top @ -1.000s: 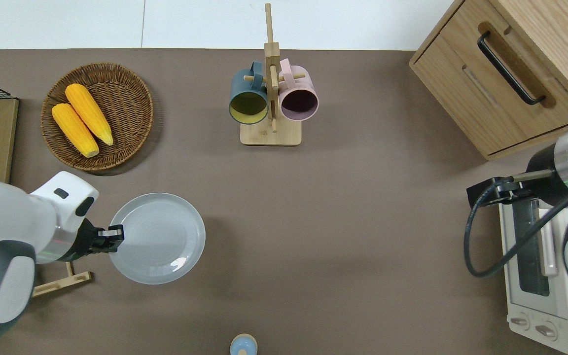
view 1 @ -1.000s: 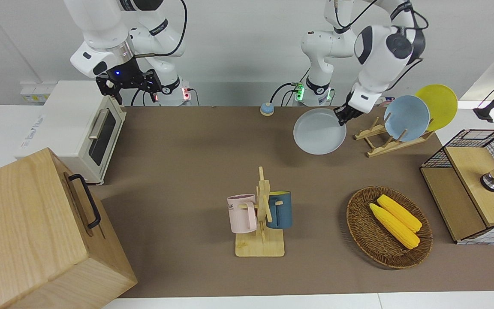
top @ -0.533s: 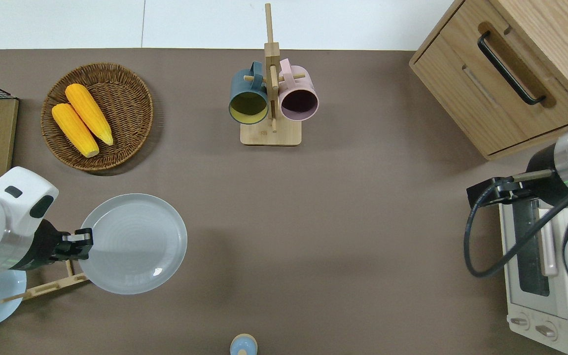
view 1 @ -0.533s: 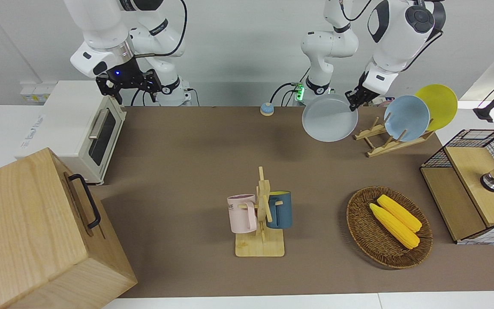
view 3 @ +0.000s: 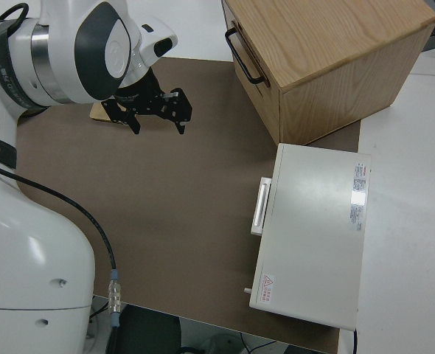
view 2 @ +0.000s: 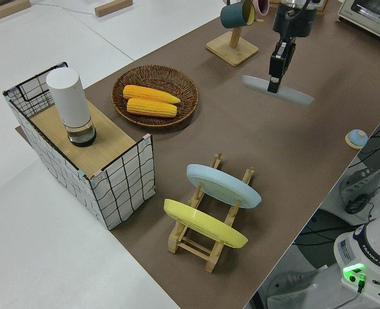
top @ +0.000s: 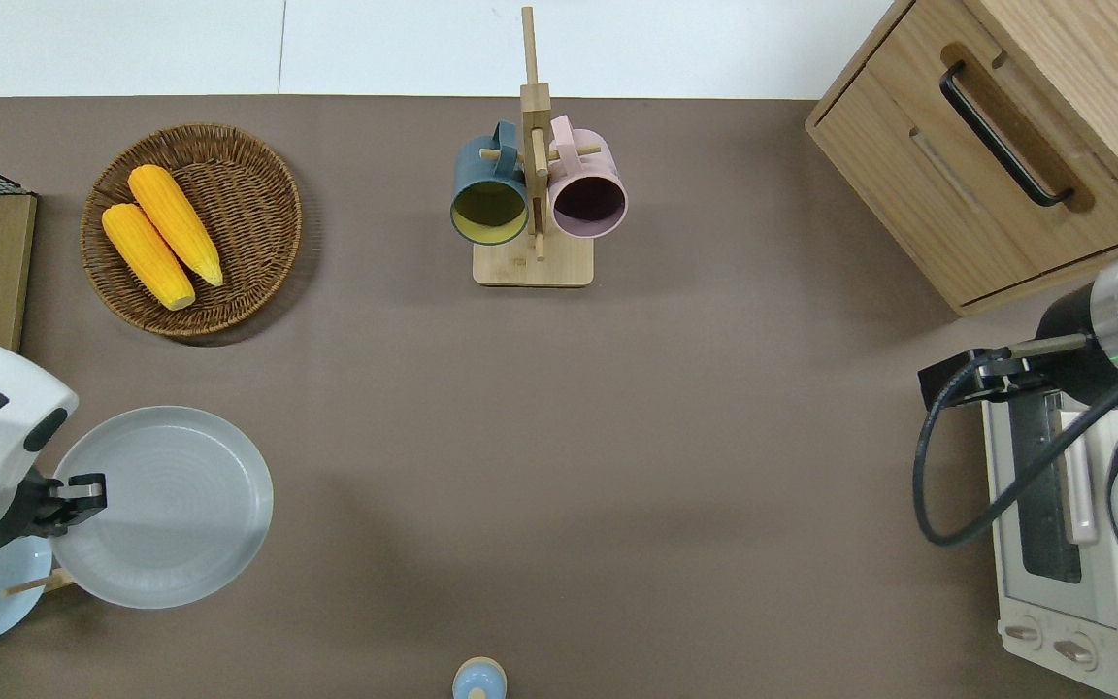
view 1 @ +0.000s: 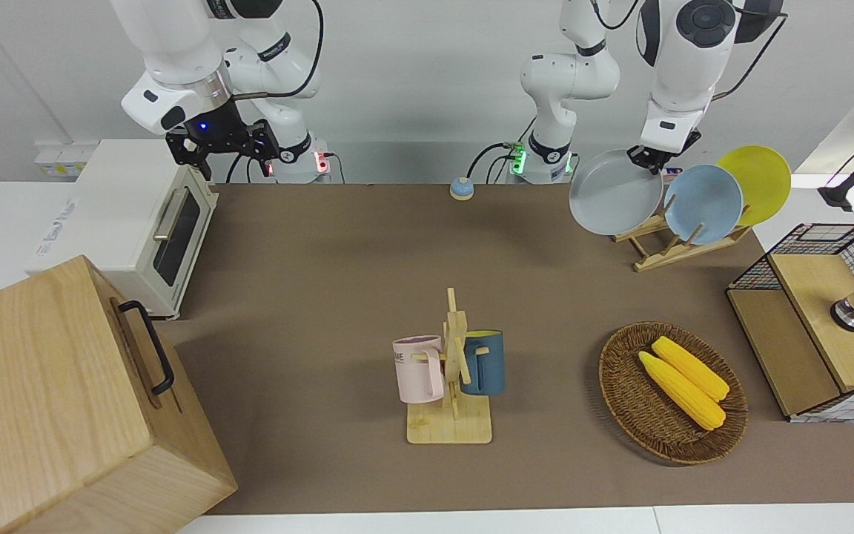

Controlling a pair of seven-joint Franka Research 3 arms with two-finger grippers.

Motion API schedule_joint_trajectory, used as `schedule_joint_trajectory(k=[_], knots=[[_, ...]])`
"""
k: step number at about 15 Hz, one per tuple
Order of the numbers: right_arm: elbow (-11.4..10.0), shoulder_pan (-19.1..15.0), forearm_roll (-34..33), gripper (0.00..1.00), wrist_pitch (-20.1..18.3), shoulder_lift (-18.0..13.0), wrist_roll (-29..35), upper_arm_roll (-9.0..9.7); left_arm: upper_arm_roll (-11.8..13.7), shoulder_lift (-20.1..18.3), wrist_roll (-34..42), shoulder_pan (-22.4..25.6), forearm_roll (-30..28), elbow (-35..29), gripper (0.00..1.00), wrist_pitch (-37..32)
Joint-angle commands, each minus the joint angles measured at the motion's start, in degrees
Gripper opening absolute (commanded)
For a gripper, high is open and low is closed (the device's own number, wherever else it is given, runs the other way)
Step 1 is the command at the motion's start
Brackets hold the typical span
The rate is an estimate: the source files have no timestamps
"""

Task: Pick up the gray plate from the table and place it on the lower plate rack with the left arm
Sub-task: 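Lift the gray plate and carry it toward the wooden rack, then lower the gray plate upright into the rack's lower slot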

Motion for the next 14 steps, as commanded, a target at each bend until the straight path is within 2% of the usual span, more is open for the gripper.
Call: schedule_joint_trajectory(k=[1, 5, 9, 14], knots=[[0.4, -1.3, -0.4, 0.983, -0.7, -0.1, 0.7, 1.21, -1.2, -0.4, -0.4, 0.2, 7.2, 0.6, 0.00, -3.1], [0.4, -1.3, -0.4, 0.983, -0.6, -0.1, 0.7, 1.21, -1.2, 0.1, 0.0, 0.2, 16.0, 0.2, 0.00, -3.5], [0.4, -1.3, -0.4, 0.983, -0.6, -0.1, 0.7, 1.13, -1.2, 1.3, -1.1, 0.3, 21.9, -1.9, 0.00, -3.6], [0.3, -1.3, -0.4, 0.983, -0.6, -0.1, 0.7, 1.21, -1.2, 2.0, -9.1, 0.0, 25.4, -6.3, 0.00, -3.5]])
